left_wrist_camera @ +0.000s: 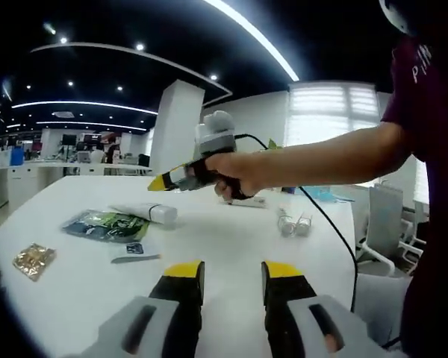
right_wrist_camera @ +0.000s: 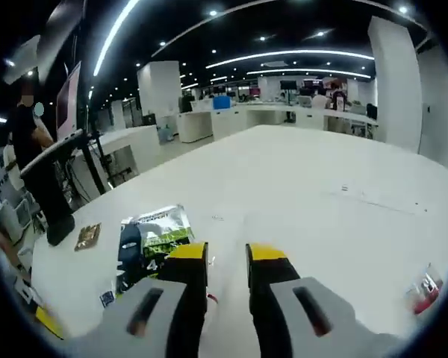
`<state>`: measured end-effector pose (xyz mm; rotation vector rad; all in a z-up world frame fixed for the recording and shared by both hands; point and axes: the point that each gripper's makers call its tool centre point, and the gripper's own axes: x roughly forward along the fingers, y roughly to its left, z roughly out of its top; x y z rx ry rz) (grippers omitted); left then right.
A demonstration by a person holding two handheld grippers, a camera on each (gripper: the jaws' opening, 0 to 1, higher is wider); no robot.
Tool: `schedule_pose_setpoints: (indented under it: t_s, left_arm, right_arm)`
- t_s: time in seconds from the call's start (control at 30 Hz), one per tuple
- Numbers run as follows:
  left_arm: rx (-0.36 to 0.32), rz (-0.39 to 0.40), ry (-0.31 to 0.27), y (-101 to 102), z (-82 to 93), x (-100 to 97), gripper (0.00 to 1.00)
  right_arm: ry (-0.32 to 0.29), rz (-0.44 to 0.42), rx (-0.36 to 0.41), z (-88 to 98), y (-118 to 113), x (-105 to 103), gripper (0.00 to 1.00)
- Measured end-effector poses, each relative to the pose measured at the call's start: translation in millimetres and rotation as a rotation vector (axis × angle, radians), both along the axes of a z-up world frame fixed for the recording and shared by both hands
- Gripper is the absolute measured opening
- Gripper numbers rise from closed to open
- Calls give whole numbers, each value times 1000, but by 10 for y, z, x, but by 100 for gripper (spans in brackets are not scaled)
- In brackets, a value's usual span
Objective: Arrange the skincare products in the storage area until every visible bottle or jar stands upright without overlapping.
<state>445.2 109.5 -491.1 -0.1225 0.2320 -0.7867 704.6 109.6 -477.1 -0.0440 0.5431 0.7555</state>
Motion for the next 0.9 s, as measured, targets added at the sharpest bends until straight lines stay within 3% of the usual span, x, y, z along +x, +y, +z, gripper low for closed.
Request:
schedule_pose_setpoints:
  t_s: [0.13, 0.23, 0.3, 0.7, 0.73, 0.9]
  left_arm:
    - [1, 0, -3, 2, 1, 1, 31]
    - [2, 0, -7, 3, 6, 2, 31]
    - [1, 2, -10, 8, 9, 4, 31]
    - [10, 1, -21, 13, 9, -4, 31]
    - [11, 1, -21, 13, 8, -4, 31]
    - [23, -3, -25, 9, -5, -8, 31]
  right_arm:
    - [16, 12, -15, 5, 137, 156, 33]
    - [109, 46, -48, -97, 272, 143, 45]
    - [135, 49, -78, -148, 306, 168, 48]
    - [160, 83, -298, -439, 282, 243, 40]
    - [172, 78, -278, -451, 312, 236, 40]
    - [144, 89, -326, -449, 339, 268, 31]
